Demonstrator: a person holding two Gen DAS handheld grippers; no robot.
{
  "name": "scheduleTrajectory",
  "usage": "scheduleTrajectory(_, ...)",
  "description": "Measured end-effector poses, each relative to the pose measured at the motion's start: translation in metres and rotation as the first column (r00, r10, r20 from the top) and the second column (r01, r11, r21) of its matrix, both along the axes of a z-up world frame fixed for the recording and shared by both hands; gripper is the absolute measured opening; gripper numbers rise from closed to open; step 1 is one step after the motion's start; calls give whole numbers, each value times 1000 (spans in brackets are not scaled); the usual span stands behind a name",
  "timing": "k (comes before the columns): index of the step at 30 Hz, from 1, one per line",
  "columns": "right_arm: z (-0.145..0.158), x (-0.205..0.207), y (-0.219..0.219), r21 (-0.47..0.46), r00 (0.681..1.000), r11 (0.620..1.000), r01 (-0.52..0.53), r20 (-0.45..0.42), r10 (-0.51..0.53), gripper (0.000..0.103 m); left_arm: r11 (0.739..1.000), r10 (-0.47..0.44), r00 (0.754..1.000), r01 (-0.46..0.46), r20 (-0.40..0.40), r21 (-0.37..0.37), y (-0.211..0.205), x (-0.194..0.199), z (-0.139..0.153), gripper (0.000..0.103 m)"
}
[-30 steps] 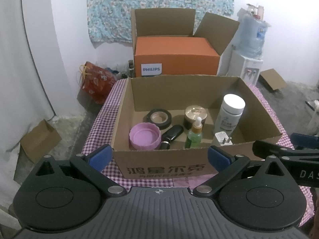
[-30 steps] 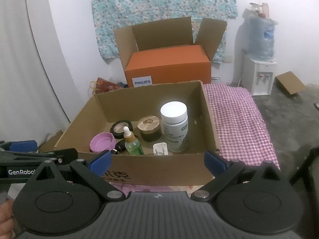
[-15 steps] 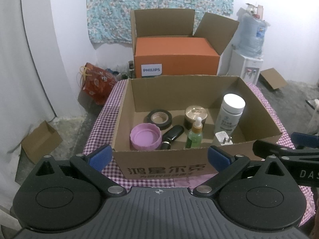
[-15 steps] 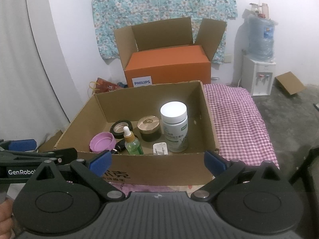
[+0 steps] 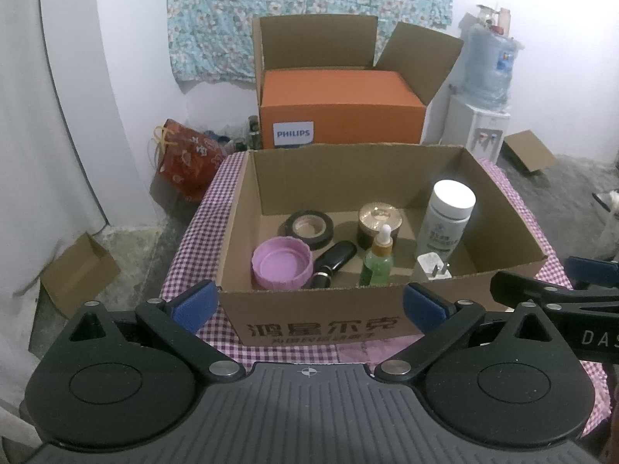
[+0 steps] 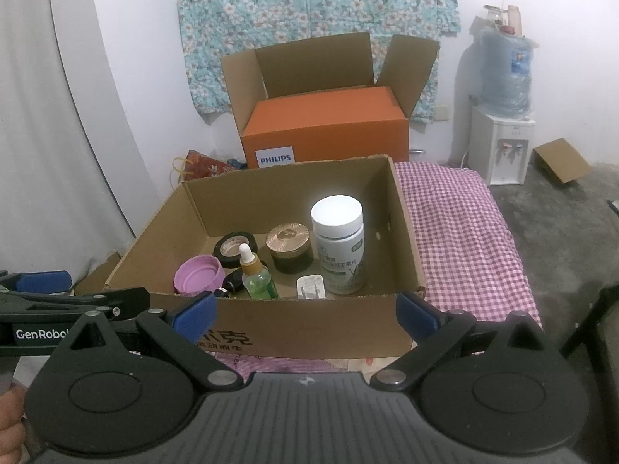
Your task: Organize rigid objects
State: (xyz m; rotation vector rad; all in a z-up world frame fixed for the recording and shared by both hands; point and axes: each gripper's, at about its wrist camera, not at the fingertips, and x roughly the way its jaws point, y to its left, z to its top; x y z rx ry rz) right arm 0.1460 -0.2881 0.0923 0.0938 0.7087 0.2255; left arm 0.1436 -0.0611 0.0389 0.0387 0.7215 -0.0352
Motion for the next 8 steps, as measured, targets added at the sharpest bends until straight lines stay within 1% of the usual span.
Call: scheduleTrajectory(8, 0, 0, 0, 0, 1000, 1000, 0, 0, 0, 101, 1000, -1, 1000, 1, 1, 0, 0, 0, 0, 102)
